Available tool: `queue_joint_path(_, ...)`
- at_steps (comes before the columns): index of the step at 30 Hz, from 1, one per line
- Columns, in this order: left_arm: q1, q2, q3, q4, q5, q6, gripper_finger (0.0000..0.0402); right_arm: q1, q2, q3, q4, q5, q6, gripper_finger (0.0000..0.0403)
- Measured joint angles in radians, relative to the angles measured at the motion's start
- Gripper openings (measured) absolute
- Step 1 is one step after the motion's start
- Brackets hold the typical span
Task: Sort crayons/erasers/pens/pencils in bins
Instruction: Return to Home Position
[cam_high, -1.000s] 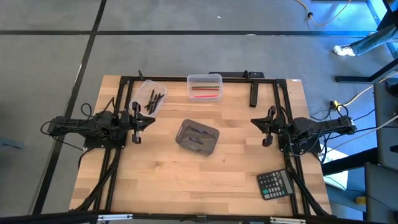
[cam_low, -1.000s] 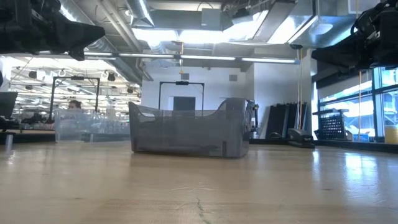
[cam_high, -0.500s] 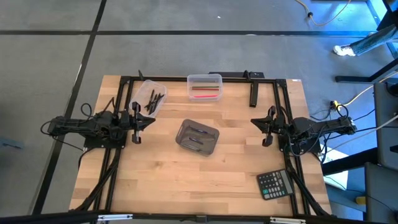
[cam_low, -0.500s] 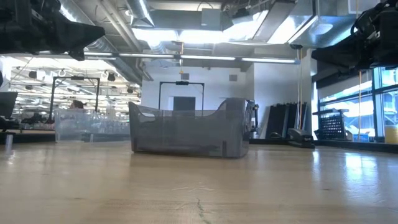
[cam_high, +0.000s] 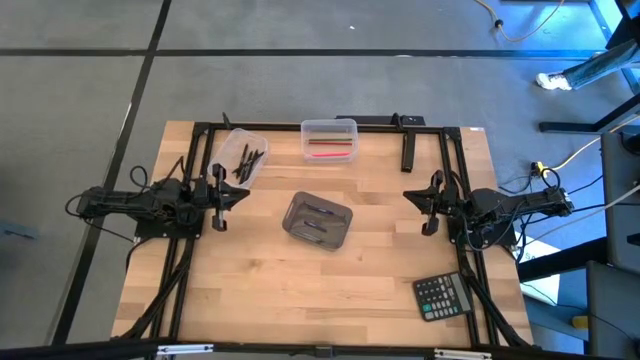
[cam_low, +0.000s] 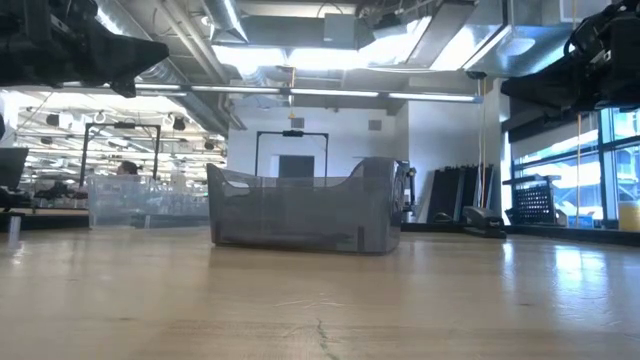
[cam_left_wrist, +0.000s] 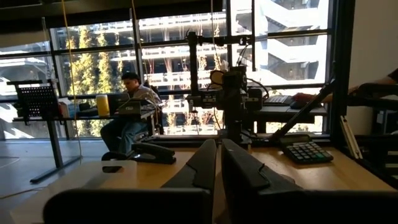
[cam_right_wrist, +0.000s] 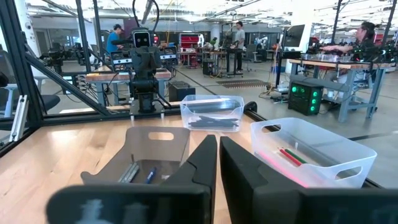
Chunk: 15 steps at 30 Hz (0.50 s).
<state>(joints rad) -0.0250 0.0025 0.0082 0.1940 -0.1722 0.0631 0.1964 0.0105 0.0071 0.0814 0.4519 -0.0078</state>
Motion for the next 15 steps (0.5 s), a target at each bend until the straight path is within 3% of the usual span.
queue_joint_path(15, 0.000, 0.000, 0.000, 0.000, 0.000, 0.000, 0.0012, 0.000, 0.000, 0.000, 0.000, 0.000, 0.000, 0.0025)
